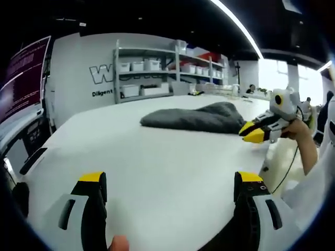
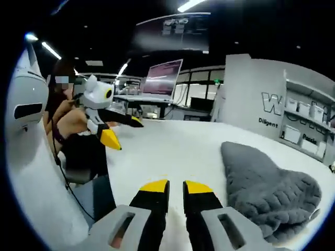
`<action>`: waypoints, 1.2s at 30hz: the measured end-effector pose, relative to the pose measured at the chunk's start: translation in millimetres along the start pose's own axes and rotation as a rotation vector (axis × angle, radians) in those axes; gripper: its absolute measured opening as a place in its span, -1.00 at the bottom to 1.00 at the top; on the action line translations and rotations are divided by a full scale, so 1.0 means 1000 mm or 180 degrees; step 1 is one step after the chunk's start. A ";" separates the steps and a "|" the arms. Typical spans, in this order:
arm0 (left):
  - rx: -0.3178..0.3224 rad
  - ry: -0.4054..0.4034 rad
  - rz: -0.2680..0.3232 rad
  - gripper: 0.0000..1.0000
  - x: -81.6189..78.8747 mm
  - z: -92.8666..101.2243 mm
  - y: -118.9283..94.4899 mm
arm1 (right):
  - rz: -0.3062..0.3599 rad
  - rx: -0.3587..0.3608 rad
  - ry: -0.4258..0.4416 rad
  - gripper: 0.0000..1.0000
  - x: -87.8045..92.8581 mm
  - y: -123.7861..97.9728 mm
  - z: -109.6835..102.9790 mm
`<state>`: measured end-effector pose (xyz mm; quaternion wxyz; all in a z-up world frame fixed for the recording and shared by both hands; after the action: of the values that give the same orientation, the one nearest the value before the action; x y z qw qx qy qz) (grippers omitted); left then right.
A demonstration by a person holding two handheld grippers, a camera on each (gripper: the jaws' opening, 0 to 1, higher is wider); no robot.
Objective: Open the folded towel by lifting each exposed corner and separating the folded layers until the towel lies flat within the target outline without major curled edges
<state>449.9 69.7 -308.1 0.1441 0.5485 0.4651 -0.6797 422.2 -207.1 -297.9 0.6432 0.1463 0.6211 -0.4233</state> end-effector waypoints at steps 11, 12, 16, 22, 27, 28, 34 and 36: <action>0.0051 0.0016 0.0034 0.99 -0.002 -0.003 0.001 | 0.0136 0.1468 0.0220 -0.11 0.020 -0.101 0.058; 0.0056 0.0018 0.0040 0.99 -0.002 -0.003 0.001 | 0.0179 0.1493 0.0280 0.05 0.022 -0.106 0.061; 0.0077 0.0036 0.0060 0.99 -0.005 -0.001 0.002 | 0.0299 0.1649 0.0645 0.71 0.032 -0.124 0.076; 0.0093 0.0085 0.0029 0.99 -0.006 0.002 0.002 | 0.0223 0.1908 0.0917 0.99 0.046 -0.136 0.090; 0.0053 0.0090 0.0026 0.99 -0.007 0.000 -0.002 | 0.0202 0.1945 0.0953 0.99 0.047 -0.138 0.095; 0.0043 0.0085 0.0033 0.99 -0.008 0.000 -0.002 | 0.0220 0.1927 0.0948 0.99 0.046 -0.138 0.095; 0.0049 0.0099 0.0020 0.99 -0.008 0.003 0.000 | 0.0118 0.1559 0.0795 0.99 0.044 -0.112 0.078; 0.0066 0.0111 0.0010 0.99 -0.008 0.004 0.000 | 0.0084 0.1424 0.0764 0.92 0.045 -0.102 0.070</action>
<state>450.3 63.7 -301.7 0.1314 0.5626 0.4596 -0.6746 390.0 -334.4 -291.5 0.5220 0.3423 0.5818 -0.5214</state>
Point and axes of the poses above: the point that each gripper's makers call its tool centre point, and the gripper's own axes: y roughly forward along the fingers, z roughly to its right, x roughly out of its underside, the point moved 7 cm from there along -y, roughly backward along the fingers, and after that the axes turned 9 degrees about -z, right-handed, at the moved point
